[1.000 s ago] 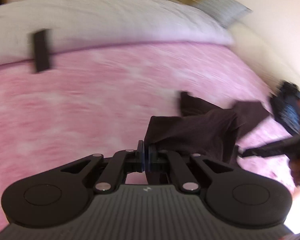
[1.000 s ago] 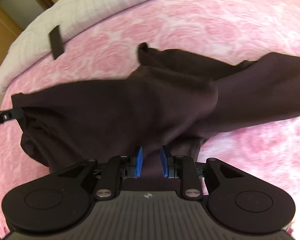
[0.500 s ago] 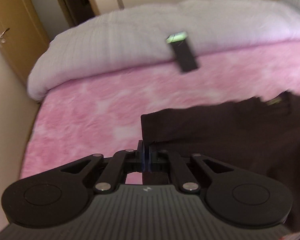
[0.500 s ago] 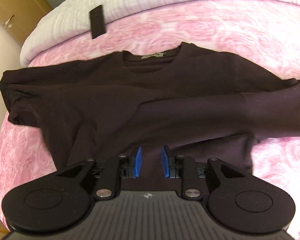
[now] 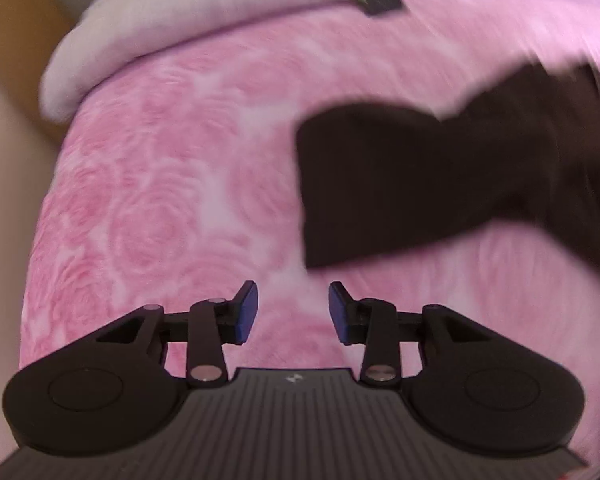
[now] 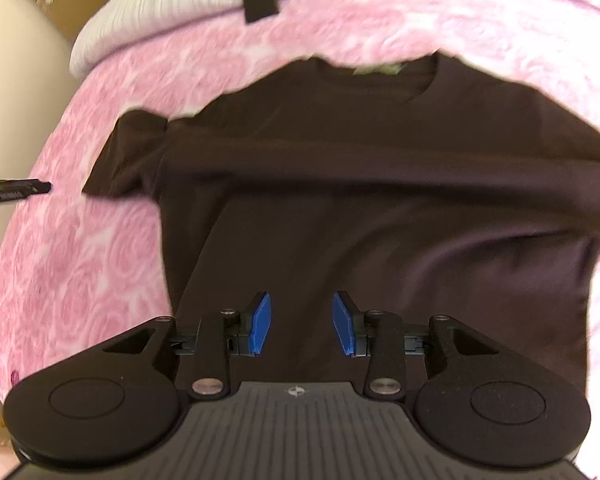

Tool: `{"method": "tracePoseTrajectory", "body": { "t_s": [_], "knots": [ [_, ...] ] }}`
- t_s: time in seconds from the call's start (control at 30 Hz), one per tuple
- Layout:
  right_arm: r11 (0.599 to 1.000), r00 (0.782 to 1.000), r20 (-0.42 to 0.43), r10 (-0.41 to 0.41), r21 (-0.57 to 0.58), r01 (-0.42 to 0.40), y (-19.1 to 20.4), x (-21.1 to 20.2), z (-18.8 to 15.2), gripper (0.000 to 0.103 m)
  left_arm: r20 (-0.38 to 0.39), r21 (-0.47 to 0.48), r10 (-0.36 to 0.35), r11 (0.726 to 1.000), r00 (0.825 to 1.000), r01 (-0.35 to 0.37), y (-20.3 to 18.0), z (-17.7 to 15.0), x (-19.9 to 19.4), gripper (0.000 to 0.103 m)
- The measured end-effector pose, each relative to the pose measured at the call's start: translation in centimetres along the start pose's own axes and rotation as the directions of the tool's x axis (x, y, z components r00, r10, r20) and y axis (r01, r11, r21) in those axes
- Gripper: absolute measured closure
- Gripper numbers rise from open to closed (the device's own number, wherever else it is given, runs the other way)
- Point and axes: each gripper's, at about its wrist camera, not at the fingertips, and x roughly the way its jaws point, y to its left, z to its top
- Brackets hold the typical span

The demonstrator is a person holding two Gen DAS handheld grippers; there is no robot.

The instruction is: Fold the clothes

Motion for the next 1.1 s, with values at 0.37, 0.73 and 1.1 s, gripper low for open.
{"method": "tracePoseTrajectory", "body": {
  "t_s": [0.37,0.73,1.1],
  "knots": [
    [0.996,0.998,-0.037,0.05,-0.077,-0.052,6.4,2.3,-2.2,0.05,0.104,-0.279,-0.072,0.955,0.992,0.098,0.8,-0.1,7.3,0.073],
    [0.983,0.995,-0.018,0.098,-0.155,-0.1,9.9,3.8,1.5,0.05,0.406,0.335,0.405,0.768,0.819,-0.546,0.4,2.0,-1.1,0.081],
    [0.98,0.993,-0.032,0.113,-0.163,-0.117,10.5,5.0,3.0,0.05,0.176,0.356,0.4,0.826,0.9,-0.437,1.8,-5.4,0.6,0.067]
  ]
}}
